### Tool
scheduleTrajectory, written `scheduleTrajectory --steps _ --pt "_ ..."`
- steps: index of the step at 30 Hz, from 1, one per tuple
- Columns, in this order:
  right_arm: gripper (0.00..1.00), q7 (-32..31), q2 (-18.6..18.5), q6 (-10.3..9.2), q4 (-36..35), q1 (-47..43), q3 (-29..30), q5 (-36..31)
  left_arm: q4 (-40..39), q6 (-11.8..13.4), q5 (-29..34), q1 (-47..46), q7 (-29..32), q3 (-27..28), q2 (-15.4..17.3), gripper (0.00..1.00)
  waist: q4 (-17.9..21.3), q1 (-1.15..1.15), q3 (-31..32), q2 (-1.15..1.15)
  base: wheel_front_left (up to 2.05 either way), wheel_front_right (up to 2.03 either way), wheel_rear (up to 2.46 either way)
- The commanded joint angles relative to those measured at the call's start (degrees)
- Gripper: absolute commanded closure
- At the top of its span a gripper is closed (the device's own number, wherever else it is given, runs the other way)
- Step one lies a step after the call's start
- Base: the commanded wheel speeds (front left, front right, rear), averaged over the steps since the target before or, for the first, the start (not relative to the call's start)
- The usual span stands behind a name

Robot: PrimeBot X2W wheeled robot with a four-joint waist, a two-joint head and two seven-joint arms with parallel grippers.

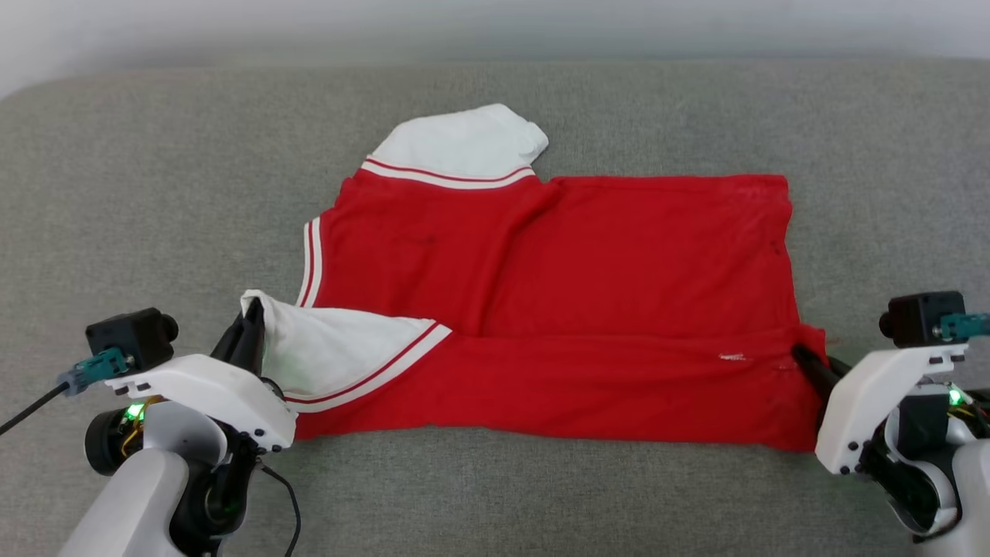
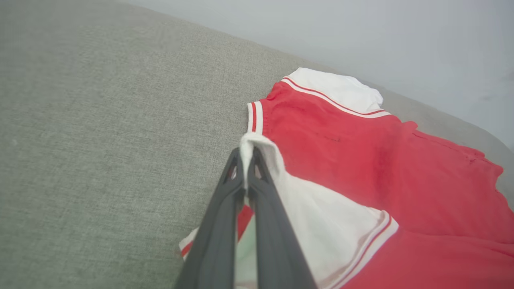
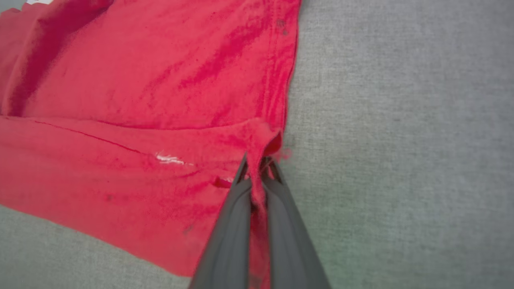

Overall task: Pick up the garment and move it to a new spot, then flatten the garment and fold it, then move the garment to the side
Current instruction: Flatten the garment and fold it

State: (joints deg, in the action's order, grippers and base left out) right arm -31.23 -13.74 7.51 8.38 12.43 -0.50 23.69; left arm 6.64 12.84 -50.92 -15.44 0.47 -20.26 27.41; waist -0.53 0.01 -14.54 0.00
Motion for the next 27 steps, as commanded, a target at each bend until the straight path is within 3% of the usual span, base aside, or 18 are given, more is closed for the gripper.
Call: scheduleTrajectory --steps 1,4,5,6,7,8,11,19,27 --pt "1.0 1.1 -0.3 -0.04 1.3 1.6 -0.6 0.4 1.6 -0.6 -0.1 -1.0 -0.2 -0.3 -0.4 1.0 0.3 -0.01 -1.8 0.0 0.0 0.0 0.0" --pt "1.0 3.5 -0.6 -0.04 5.1 3.1 -2.0 0.8 5.4 -2.3 -1.1 -2.1 0.5 -1.2 -1.7 1.0 0.4 -0.01 -2.5 0.0 0.0 0.0 0.0" --pt "0.83 4.1 -0.7 -0.05 6.4 3.3 -2.6 0.9 6.6 -2.9 -1.5 -2.4 0.8 -1.5 -2.1 1.0 0.4 -0.01 -2.6 0.0 0.0 0.0 0.0" --pt "0.51 4.9 -0.8 -0.05 7.5 3.3 -3.2 0.9 7.9 -3.5 -1.7 -2.7 1.2 -1.9 -2.3 1.0 0.4 -0.01 -2.7 0.0 0.0 0.0 0.0" --pt "0.0 5.6 -0.7 -0.06 8.6 3.2 -3.9 1.2 9.0 -4.1 -2.0 -2.9 1.6 -2.4 -2.6 1.0 0.5 -0.01 -2.6 0.0 0.0 0.0 0.0" --pt "0.0 6.3 -0.8 -0.06 9.4 3.1 -4.4 1.4 10.0 -4.7 -2.5 -3.0 2.0 -2.5 -3.0 0.92 0.5 -0.01 -2.6 0.0 0.0 0.0 0.0" --pt "0.0 9.2 -0.9 -0.09 10.8 2.8 -5.9 2.6 12.7 -5.7 -3.1 -3.5 1.7 -2.5 -3.6 0.0 0.7 -0.01 -2.0 0.0 0.0 0.0 0.0" --pt "0.0 26.6 -0.4 -0.04 8.0 1.5 -7.3 0.7 14.8 -6.7 -4.6 -2.8 0.9 -0.4 -1.8 0.0 2.1 -0.01 2.6 0.0 0.0 0.0 0.0" --pt "0.0 36.2 1.1 -0.04 3.2 -2.0 -4.6 -6.7 10.0 -5.3 -5.9 -0.5 8.9 0.0 5.2 0.0 3.8 -0.01 7.1 0.0 0.0 0.0 0.0"
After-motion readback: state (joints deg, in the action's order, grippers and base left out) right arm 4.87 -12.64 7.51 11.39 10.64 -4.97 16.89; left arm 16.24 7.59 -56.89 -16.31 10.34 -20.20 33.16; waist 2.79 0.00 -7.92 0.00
